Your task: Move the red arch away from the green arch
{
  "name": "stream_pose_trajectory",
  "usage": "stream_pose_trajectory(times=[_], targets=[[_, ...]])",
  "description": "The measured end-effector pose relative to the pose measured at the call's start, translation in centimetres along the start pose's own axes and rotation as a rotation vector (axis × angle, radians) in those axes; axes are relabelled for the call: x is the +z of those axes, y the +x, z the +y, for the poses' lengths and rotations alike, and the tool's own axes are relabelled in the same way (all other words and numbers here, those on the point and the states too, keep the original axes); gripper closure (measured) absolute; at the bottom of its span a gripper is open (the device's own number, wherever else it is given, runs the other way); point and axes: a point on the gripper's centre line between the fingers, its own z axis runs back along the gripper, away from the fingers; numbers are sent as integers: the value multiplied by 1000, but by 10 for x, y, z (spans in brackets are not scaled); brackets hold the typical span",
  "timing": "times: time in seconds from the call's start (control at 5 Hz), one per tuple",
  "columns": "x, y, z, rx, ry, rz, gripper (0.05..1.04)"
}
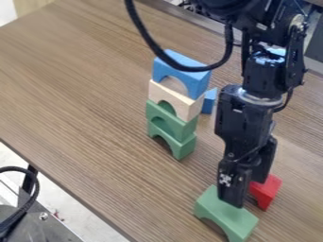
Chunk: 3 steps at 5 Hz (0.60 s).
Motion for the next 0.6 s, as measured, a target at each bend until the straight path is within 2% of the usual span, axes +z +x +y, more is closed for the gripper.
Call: stream_pose_trajectory(times=[0.2,0.6], targets=[[3,1,-13,8,12,8,86],[6,0,-33,17,-44,27,85]])
